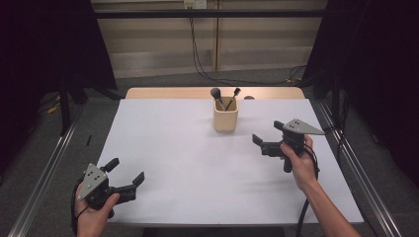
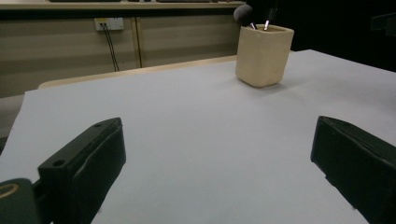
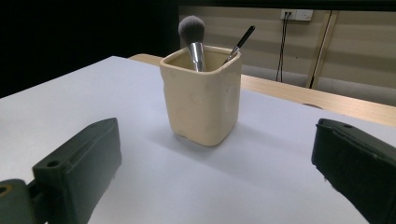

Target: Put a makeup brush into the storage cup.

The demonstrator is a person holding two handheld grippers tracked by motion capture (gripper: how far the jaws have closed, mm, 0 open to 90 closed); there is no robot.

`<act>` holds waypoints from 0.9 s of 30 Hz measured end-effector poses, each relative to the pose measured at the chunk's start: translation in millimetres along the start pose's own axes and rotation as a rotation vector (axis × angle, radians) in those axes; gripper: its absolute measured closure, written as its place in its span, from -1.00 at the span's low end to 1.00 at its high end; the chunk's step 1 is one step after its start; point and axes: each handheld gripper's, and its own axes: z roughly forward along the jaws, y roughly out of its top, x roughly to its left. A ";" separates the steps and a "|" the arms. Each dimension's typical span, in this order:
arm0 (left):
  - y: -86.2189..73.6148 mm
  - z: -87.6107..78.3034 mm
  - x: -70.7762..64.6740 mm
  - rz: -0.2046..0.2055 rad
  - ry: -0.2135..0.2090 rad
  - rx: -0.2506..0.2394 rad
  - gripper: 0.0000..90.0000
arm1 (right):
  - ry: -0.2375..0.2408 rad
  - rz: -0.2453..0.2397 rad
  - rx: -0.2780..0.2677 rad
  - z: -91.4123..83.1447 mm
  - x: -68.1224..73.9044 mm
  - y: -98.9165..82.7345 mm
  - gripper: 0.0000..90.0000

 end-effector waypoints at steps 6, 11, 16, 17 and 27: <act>0.7 -0.1 -0.5 -0.019 0.011 0.005 -0.93 | 0.003 -0.012 0.013 -12.6 1.9 -9.2 -0.98; 4.9 0.7 -2.7 -0.024 0.013 0.006 -0.93 | -0.009 -0.009 0.025 -24.5 3.0 -17.1 -0.97; 0.3 -1.3 -7.2 0.001 0.019 0.007 -0.91 | -0.016 -0.008 0.019 -37.1 5.2 -24.9 -0.97; 0.7 -0.9 -6.1 -0.006 0.016 0.009 -0.92 | -0.016 -0.007 0.020 -38.8 5.3 -26.5 -0.97; -4.8 -0.6 -4.9 -0.022 0.009 0.018 -0.92 | -0.039 -0.004 0.031 -59.4 9.5 -43.3 -0.97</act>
